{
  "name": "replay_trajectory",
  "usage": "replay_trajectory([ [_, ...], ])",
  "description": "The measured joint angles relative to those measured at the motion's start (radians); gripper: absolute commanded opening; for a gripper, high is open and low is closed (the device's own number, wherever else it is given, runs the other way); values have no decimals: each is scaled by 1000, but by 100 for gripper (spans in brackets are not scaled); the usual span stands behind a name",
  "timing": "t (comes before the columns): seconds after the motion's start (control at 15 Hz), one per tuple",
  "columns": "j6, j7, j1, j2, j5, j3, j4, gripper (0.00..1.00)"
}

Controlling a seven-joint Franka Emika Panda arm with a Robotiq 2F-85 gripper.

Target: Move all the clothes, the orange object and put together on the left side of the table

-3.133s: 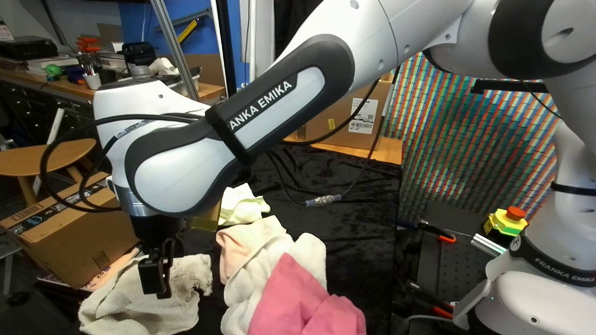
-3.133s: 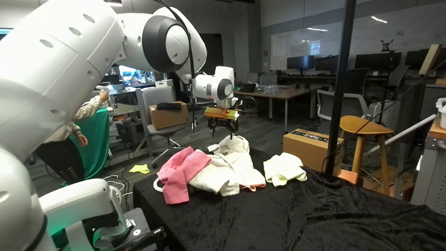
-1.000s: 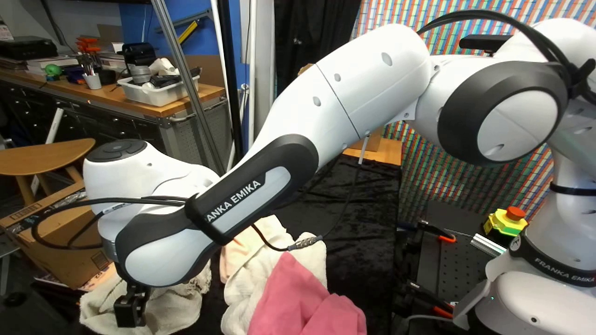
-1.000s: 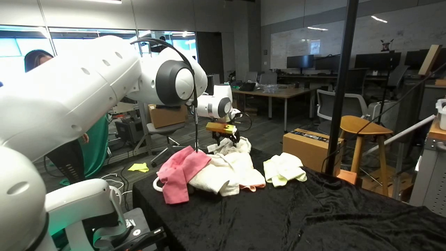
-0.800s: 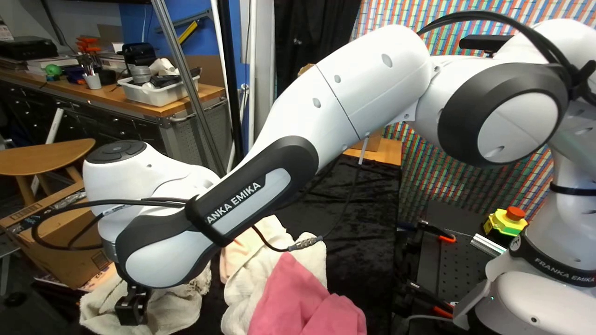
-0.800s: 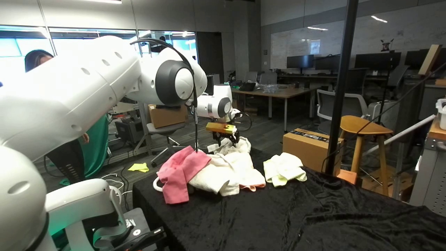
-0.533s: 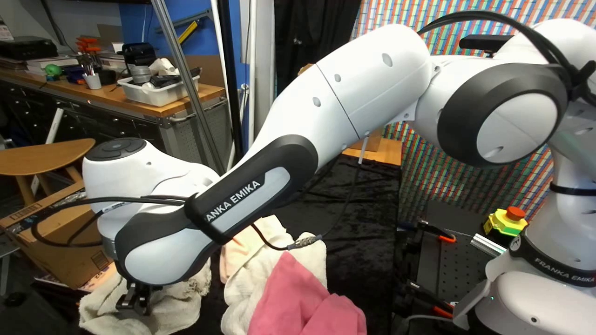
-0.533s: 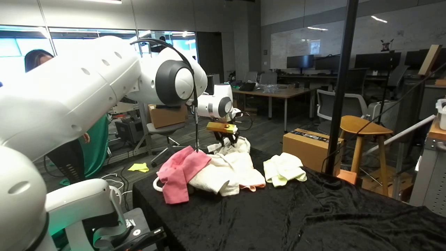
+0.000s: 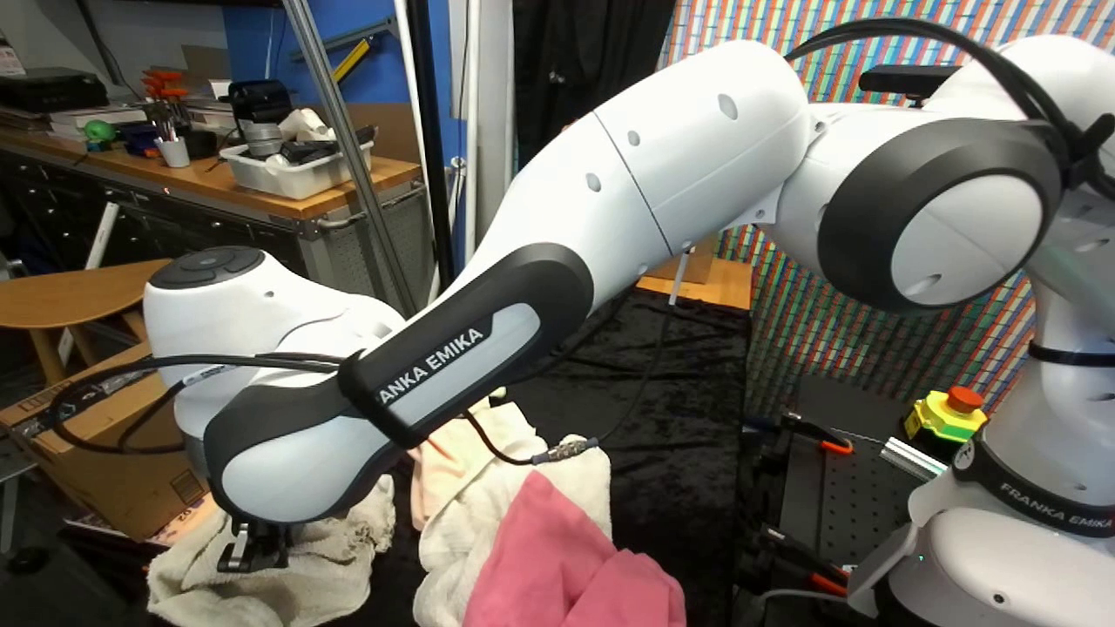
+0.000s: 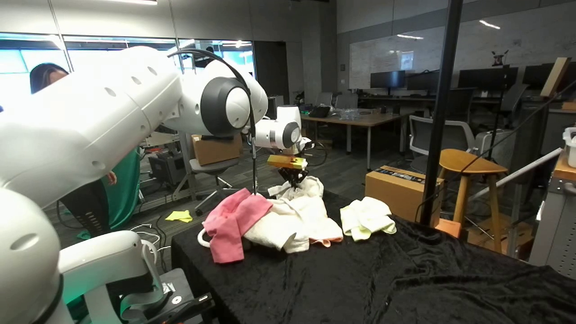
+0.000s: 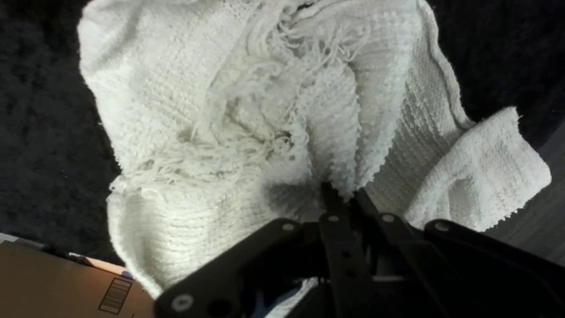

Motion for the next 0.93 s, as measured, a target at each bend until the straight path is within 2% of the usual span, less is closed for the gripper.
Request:
replay_trajectory([
  [0.33, -81, 26, 22, -9, -29, -42, 20, 11],
  [0.93, -274, 232, 163, -73, -239, -242, -8, 11],
])
